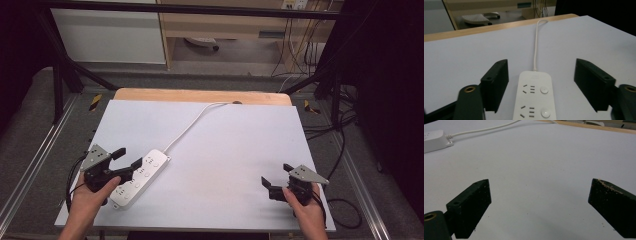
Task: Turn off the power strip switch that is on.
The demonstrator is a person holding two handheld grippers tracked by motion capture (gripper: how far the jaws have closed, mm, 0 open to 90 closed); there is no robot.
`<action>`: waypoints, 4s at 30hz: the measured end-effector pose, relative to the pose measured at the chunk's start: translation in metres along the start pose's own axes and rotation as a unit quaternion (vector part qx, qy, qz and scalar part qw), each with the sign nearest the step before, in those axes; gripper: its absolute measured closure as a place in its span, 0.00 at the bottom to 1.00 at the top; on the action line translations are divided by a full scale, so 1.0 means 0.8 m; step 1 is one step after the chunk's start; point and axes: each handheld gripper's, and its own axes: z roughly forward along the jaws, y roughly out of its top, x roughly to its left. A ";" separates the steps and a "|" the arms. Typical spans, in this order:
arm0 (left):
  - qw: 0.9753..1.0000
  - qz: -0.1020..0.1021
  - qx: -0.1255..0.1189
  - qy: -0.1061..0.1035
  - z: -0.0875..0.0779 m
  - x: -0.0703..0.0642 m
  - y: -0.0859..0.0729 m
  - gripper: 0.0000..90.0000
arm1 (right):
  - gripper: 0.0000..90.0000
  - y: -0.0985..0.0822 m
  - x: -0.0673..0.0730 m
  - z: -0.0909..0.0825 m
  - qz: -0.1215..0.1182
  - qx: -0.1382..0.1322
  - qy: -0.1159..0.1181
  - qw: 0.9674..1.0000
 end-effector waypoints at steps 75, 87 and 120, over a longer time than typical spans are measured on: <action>0.988 -0.003 0.151 -0.046 0.056 0.001 -0.042 1.00 | 0.03 -0.004 -0.003 0.004 -0.004 0.038 0.010 0.999; 0.986 0.012 0.159 -0.040 0.059 -0.001 -0.043 1.00 | 0.03 -0.005 -0.002 0.004 -0.005 0.039 0.008 0.999; 0.984 0.020 0.172 -0.028 0.062 -0.006 -0.043 1.00 | 0.03 -0.005 -0.003 0.004 -0.004 0.041 0.004 0.999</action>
